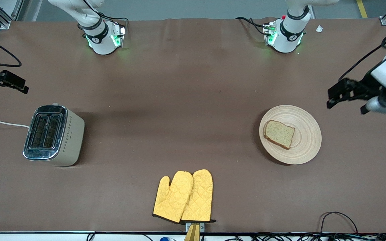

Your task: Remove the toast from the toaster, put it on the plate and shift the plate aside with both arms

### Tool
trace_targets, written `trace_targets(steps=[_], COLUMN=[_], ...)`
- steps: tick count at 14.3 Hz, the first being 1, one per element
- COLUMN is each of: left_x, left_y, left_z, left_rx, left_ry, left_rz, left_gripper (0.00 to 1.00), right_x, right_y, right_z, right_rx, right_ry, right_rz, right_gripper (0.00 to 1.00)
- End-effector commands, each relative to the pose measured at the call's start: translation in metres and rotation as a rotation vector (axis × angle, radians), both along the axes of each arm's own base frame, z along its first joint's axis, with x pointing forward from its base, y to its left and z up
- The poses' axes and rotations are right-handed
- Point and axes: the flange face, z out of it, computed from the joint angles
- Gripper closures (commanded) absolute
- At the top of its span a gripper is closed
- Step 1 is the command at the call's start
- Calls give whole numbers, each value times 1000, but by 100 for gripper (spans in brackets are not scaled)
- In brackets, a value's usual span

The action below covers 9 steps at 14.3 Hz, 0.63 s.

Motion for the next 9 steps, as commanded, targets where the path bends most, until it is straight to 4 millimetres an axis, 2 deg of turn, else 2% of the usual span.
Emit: trace_targets(steps=[1,3,4,9], left_x=[-65,-84,-84,-53], left_y=[7,6,7,12], left_z=[-8,-36,-40,-6], left_rx=[26,24,26,38], left_ry=[-45,-59,-48,49], left_rz=[78,112,118,124], left_gripper=[0,0,0,0], right_x=[-6,-6,-6,-5], right_y=[1,1,1,7], right_z=[1,2,2,3], right_rx=[4,4,4,5], right_ry=[3,2,0,-3], right_rz=[2,4,5,15], right_gripper=[0,0,0,0])
